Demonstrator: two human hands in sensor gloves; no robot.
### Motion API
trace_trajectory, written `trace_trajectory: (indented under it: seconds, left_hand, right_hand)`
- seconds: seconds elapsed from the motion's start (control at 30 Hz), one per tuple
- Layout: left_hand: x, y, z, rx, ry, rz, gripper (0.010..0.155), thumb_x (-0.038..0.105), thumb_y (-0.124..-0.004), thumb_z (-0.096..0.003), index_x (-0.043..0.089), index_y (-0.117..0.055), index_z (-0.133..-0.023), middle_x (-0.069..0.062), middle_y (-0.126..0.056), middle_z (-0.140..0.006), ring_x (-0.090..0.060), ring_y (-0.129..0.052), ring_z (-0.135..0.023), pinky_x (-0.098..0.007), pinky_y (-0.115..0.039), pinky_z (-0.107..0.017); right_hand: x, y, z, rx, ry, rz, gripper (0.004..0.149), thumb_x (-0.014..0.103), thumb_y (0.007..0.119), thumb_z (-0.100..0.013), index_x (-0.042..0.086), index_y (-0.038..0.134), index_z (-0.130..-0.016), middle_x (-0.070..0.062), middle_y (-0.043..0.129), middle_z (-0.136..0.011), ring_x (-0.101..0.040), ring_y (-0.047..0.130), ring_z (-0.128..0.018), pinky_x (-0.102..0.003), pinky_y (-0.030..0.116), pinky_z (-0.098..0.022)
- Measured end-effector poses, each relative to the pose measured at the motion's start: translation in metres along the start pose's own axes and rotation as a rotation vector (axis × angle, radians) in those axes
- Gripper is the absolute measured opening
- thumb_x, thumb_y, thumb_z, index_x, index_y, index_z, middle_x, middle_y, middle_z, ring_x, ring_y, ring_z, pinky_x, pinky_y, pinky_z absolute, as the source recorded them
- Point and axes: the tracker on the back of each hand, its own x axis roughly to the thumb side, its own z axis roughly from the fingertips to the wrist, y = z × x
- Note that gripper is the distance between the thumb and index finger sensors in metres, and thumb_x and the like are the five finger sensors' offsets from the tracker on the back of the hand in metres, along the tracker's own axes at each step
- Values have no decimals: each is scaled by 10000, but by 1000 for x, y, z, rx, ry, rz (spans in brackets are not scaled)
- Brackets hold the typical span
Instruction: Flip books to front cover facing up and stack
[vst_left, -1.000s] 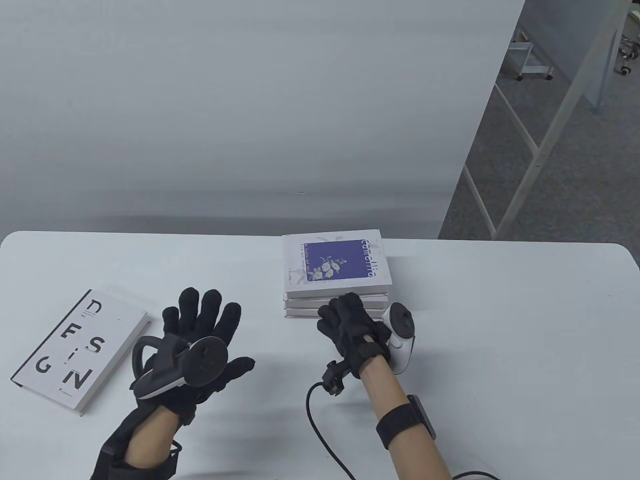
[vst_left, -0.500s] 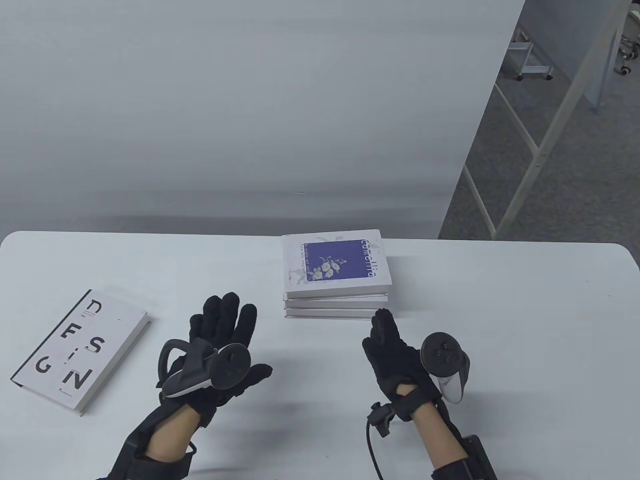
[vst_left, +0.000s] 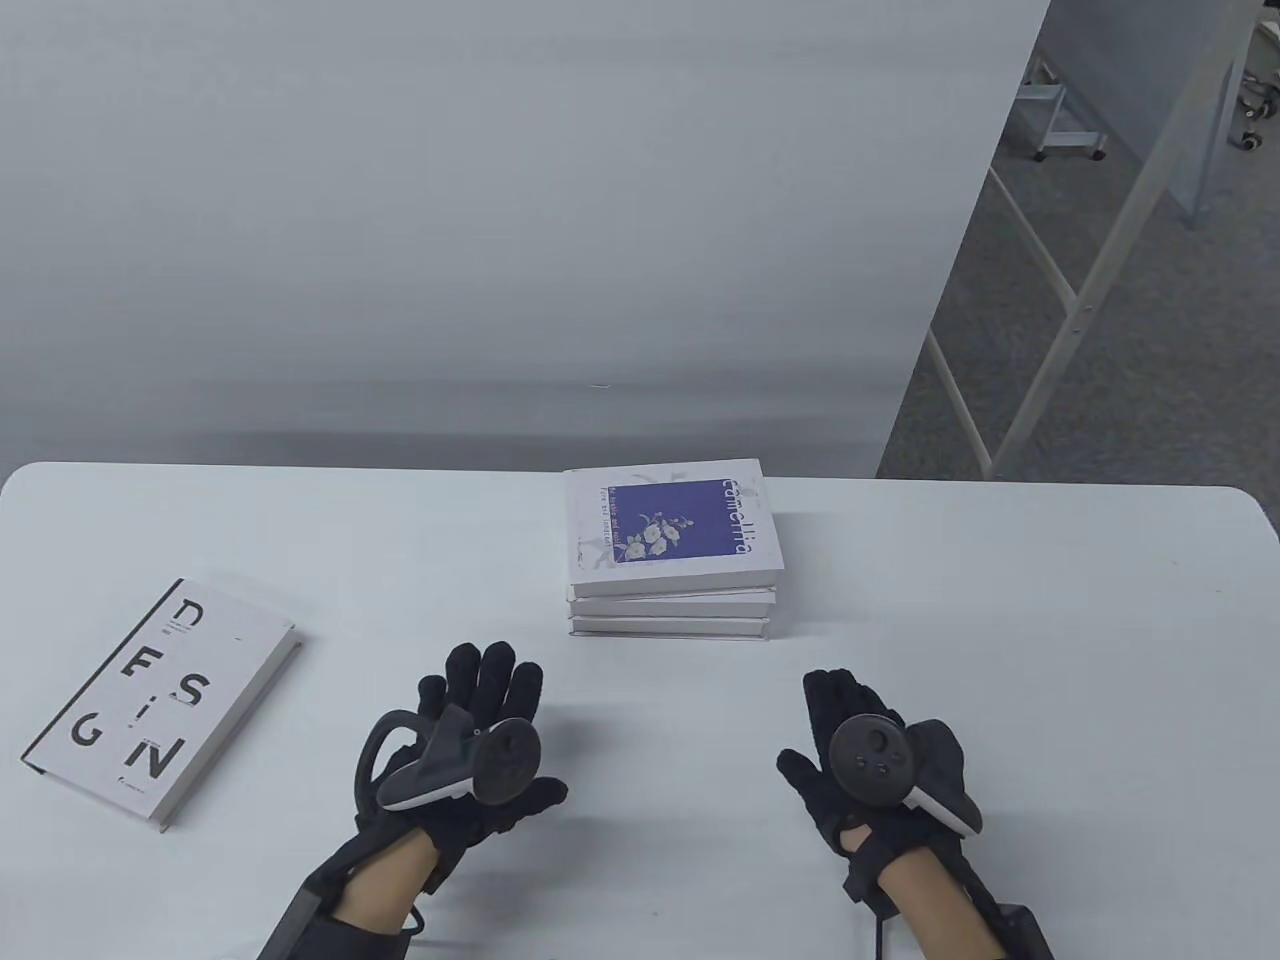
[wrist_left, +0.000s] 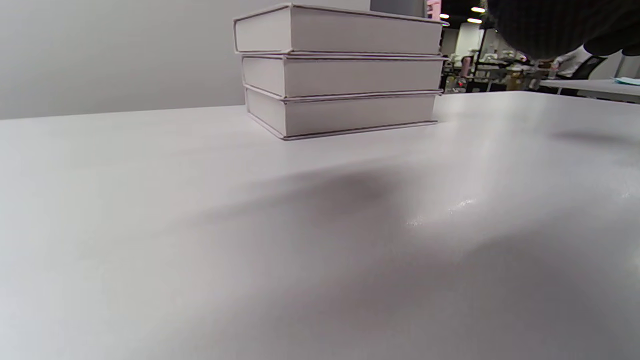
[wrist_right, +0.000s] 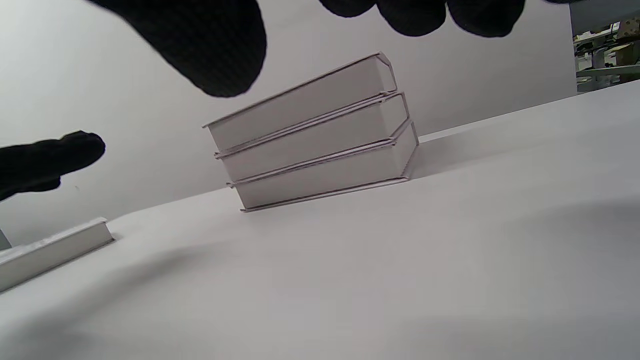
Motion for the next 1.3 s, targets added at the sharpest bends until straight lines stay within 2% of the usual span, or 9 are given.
trace_trajectory:
  seconds: [0.13, 0.23, 0.43, 0.6, 0.77, 0.93, 1.03, 1.17, 1.3]
  left_hand:
    - [1, -18, -4, -22, 24, 20, 1059, 759, -576, -427, 45, -179, -1101, -318, -98, -1081, -647, -181, -969, -776, -363, -649]
    - [11, -35, -12, -109, 28, -23, 1067, 782, -541, -423, 47, -173, -1104, -315, -105, -1087, -645, -194, -978, -775, -380, -656]
    - [10, -37, -23, -112, 58, -79, 1067, 795, -522, -416, 53, -192, -1108, -307, -147, -1102, -663, -235, -977, -770, -397, -661]
    - [-35, -39, -17, -138, 274, -91, 1080, 833, -462, -414, 50, -229, -1120, -317, -238, -1118, -682, -357, -974, -753, -481, -653]
    - [-91, -34, 4, -131, 460, -62, 1071, 825, -479, -424, 38, -270, -1120, -324, -288, -1117, -687, -406, -964, -742, -504, -649]
    - [-145, -26, 28, -170, 621, -45, 1070, 821, -496, -426, 36, -279, -1120, -329, -293, -1116, -691, -409, -963, -742, -505, -649]
    - [-179, -24, 43, -193, 735, -14, 960, 699, -575, -482, 29, -303, -1114, -331, -312, -1112, -698, -455, -951, -742, -519, -644]
    - [-221, -31, 66, -264, 850, 73, 877, 618, -582, -501, 30, -341, -1106, -315, -337, -1109, -692, -499, -940, -736, -541, -634]
    - [-244, -43, 86, -275, 891, 130, 843, 641, -544, -502, 98, -376, -1125, -283, -351, -1128, -689, -467, -955, -753, -525, -628]
  right_hand:
    - [-4, 6, 0, 41, 15, 77, 794, 428, 744, -488, 3, 334, -1019, -411, 360, -1005, -685, 446, -849, -806, 420, -525]
    - [-5, 7, 0, 47, 20, 79, 797, 440, 737, -491, 0, 334, -1020, -417, 347, -1004, -693, 422, -849, -812, 396, -522]
    - [-5, -2, 1, 21, 16, 47, 798, 456, 726, -497, 1, 336, -1024, -416, 336, -1009, -692, 390, -857, -818, 372, -522]
    - [-6, -3, 0, 27, 14, 32, 784, 452, 713, -502, 1, 341, -1025, -421, 335, -1006, -695, 387, -853, -817, 371, -520]
    - [-5, -4, -1, 27, 8, 9, 780, 458, 706, -505, 1, 347, -1025, -421, 338, -1005, -697, 386, -850, -814, 370, -519]
    - [4, -8, 1, 30, -15, 18, 780, 465, 700, -508, 0, 350, -1027, -423, 338, -1005, -698, 383, -849, -813, 370, -520]
    - [8, -7, 1, 33, -27, 31, 777, 464, 699, -508, 1, 352, -1026, -423, 339, -1005, -698, 384, -848, -812, 371, -519]
    - [10, -3, 2, 57, -27, 33, 773, 462, 694, -510, 1, 352, -1027, -423, 338, -1006, -699, 380, -849, -812, 369, -520]
    - [9, 0, 1, 71, -23, 39, 773, 464, 692, -510, 1, 351, -1027, -424, 338, -1005, -698, 380, -848, -811, 369, -520]
